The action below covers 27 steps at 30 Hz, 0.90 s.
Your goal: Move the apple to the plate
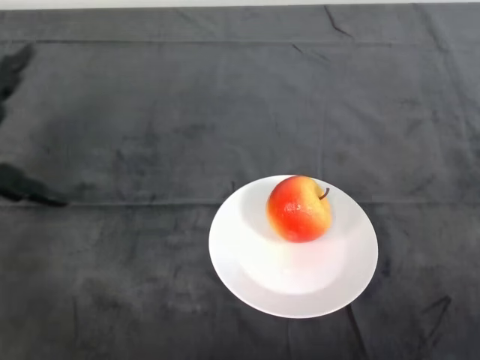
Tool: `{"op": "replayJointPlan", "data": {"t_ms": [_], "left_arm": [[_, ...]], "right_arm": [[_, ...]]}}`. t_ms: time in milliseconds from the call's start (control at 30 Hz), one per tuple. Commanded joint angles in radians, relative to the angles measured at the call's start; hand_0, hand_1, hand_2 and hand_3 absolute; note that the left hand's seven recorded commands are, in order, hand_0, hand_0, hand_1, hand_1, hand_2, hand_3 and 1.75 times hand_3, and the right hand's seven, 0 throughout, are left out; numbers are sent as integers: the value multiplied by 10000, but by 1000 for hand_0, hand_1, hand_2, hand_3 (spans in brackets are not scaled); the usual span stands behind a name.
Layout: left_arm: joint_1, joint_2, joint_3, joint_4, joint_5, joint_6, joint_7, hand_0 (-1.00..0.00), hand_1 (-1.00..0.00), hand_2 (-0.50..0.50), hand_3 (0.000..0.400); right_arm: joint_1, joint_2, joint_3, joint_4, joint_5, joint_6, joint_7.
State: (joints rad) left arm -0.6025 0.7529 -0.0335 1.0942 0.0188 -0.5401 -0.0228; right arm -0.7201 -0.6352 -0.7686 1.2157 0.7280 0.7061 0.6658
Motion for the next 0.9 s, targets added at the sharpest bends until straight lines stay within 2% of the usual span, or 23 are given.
{"op": "replayJointPlan", "data": {"t_ms": [33,467,700,900], "left_arm": [[442,678,345,440,-221,-220,237,0,0,0,0],[1664,1170,1619,1272,-808,-406,1329,0,0,0,0],[2317,1215,2138,1509,-1010,-347,2084,0,0,0,0],[2569,1138,2440,1599,-1136,-118,2564,0,0,0,0]], "right_arm": [[-89,-224,-93,-78,159,29,-3],[-104,-239,-93,-40,155,31,15],[-110,-246,-92,-24,151,30,23],[-114,-249,-91,-14,149,29,29]]}}
